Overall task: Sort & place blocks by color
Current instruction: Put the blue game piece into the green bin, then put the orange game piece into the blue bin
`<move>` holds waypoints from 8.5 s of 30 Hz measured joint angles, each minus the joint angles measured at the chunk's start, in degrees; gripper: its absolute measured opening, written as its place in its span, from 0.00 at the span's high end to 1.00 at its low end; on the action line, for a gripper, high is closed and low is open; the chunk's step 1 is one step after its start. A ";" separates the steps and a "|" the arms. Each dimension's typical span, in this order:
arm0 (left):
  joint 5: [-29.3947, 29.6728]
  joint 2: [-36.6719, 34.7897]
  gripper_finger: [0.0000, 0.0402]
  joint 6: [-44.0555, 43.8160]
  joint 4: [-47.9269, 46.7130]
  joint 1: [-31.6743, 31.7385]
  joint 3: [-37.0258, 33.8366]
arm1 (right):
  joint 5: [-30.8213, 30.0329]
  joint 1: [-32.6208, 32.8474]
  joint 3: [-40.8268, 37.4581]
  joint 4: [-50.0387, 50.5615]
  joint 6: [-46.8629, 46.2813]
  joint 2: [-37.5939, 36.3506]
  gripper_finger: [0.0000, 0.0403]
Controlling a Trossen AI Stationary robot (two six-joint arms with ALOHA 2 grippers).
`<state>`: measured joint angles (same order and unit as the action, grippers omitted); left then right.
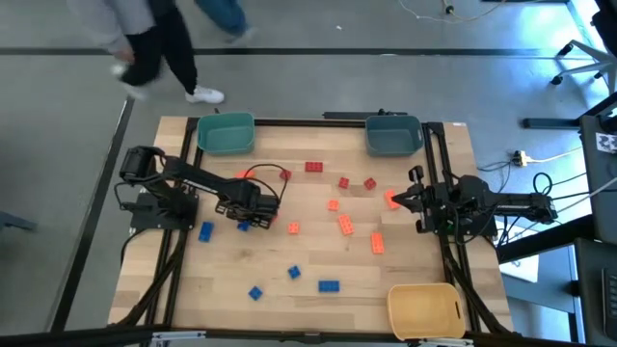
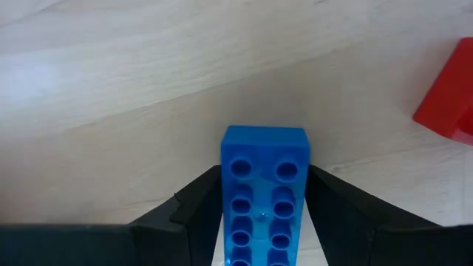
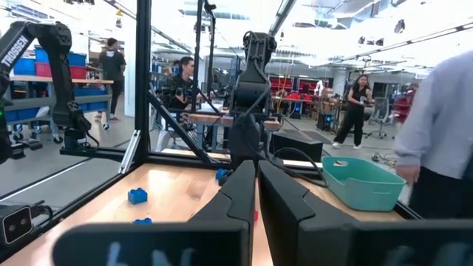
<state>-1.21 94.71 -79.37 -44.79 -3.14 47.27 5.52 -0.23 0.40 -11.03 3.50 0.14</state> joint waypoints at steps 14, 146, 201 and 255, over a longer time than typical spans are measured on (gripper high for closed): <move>-1.91 0.09 0.65 -3.04 -0.38 0.07 -0.11 | 0.00 0.00 0.00 -0.88 -0.03 0.00 0.94; 3.19 9.75 0.50 41.43 4.68 62.60 15.62 | 0.00 0.02 0.00 -1.38 -3.40 -0.02 0.94; 18.28 -33.25 0.50 48.25 2.09 12.70 15.78 | 3.20 0.04 49.92 49.86 -36.17 50.74 0.94; 23.19 -42.77 0.50 48.42 2.25 7.21 15.69 | -5.44 -11.87 49.85 72.08 -63.35 71.98 0.58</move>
<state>21.98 51.94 -30.96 -42.54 4.08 62.95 0.08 -12.10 50.25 61.05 -59.85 72.12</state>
